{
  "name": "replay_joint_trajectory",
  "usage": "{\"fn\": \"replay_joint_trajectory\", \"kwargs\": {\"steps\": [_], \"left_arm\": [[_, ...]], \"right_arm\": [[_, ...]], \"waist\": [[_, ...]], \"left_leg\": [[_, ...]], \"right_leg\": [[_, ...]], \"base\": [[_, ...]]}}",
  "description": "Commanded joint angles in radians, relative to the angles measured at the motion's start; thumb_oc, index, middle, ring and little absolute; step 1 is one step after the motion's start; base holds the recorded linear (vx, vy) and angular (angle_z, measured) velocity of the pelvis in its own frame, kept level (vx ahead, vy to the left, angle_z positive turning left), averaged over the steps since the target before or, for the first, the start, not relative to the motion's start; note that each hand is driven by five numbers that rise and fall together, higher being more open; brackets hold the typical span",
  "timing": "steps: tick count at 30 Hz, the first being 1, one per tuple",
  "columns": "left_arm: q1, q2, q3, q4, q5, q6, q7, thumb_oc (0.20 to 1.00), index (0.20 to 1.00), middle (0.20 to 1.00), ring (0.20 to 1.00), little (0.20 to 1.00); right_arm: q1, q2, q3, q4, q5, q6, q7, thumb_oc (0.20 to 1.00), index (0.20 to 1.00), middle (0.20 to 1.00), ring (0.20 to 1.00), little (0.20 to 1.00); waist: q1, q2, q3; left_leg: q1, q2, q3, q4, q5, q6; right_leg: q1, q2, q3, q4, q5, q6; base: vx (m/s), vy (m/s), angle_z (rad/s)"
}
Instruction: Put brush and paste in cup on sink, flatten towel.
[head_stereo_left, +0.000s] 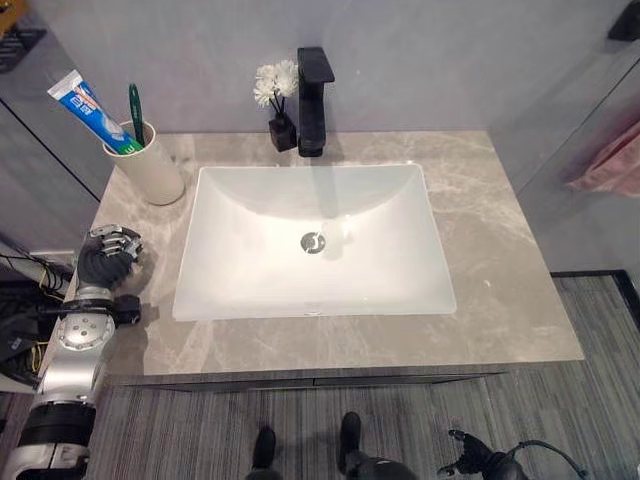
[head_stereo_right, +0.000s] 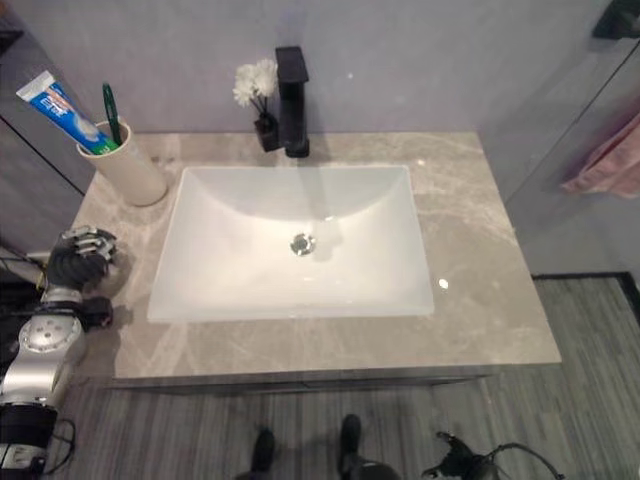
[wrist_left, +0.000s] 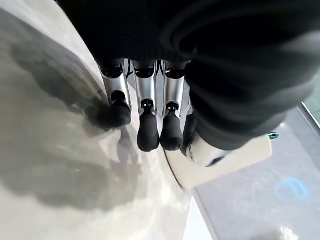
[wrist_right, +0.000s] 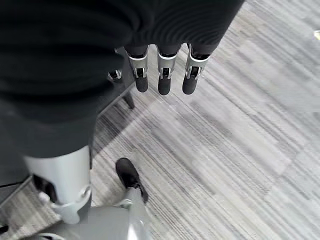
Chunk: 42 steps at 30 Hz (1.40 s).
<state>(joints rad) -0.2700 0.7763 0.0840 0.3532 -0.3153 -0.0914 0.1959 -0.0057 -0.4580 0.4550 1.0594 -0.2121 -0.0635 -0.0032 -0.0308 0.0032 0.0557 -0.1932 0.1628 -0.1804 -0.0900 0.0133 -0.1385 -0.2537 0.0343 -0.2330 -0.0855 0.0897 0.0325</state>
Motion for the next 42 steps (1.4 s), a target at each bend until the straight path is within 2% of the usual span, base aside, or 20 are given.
{"fn": "replay_joint_trajectory", "kwargs": {"steps": [1, 5, 12, 26, 42], "left_arm": [[-0.092, 0.063, -0.022, 0.058, -0.020, -0.015, 0.041, 0.200, 0.200, 0.200, 0.200, 0.200], [-0.197, 0.111, -0.063, 0.133, -0.032, -0.016, 0.066, 0.200, 0.200, 0.200, 0.200, 0.200], [-0.312, 0.156, -0.113, 0.245, -0.052, -0.010, 0.093, 0.200, 0.200, 0.200, 0.200, 0.200], [-0.439, 0.221, -0.174, 0.345, -0.030, 0.008, 0.111, 0.200, 0.200, 0.200, 0.200, 0.200], [-0.572, 0.237, -0.247, 0.456, -0.041, 0.018, 0.127, 0.200, 0.200, 0.200, 0.200, 0.200]], "right_arm": [[-0.029, 0.005, 0.020, -0.010, 0.027, 0.003, -0.031, 1.000, 1.000, 1.000, 1.000, 1.000], [-0.033, -0.001, 0.017, -0.015, 0.055, 0.001, -0.041, 1.000, 1.000, 1.000, 1.000, 1.000], [-0.030, 0.005, 0.031, -0.016, 0.073, -0.001, -0.047, 1.000, 1.000, 1.000, 1.000, 1.000], [-0.032, -0.010, 0.041, -0.077, 0.103, -0.021, -0.052, 1.000, 1.000, 1.000, 1.000, 1.000], [-0.026, -0.022, 0.050, -0.119, 0.133, -0.030, -0.051, 1.000, 1.000, 1.000, 1.000, 1.000]], "waist": [[-0.032, -0.040, 0.006], [-0.045, -0.045, 0.018], [-0.063, -0.056, 0.032], [-0.090, -0.069, 0.042], [-0.114, -0.084, 0.055]], "left_leg": [[0.096, -0.033, 0.051, 0.003, 0.024, 0.050], [0.064, -0.029, 0.057, 0.003, 0.044, 0.045], [0.045, -0.023, 0.073, 0.003, 0.047, 0.040], [-0.003, -0.014, 0.085, 0.003, 0.062, 0.027], [-0.044, -0.007, 0.088, 0.003, 0.082, 0.018]], "right_leg": [[-0.015, -0.063, 0.067, 0.074, -0.057, 0.057], [-0.051, -0.060, 0.069, 0.089, -0.058, 0.058], [-0.081, -0.052, 0.084, 0.095, -0.052, 0.061], [-0.130, -0.043, 0.091, 0.089, -0.030, 0.067], [-0.182, -0.032, 0.092, 0.104, -0.020, 0.068]], "base": [[-0.01, -0.003, -0.05], [0.00, 0.000, -0.04], [-0.01, -0.005, -0.07], [-0.02, -0.005, -0.02], [0.00, -0.002, 0.00]]}}
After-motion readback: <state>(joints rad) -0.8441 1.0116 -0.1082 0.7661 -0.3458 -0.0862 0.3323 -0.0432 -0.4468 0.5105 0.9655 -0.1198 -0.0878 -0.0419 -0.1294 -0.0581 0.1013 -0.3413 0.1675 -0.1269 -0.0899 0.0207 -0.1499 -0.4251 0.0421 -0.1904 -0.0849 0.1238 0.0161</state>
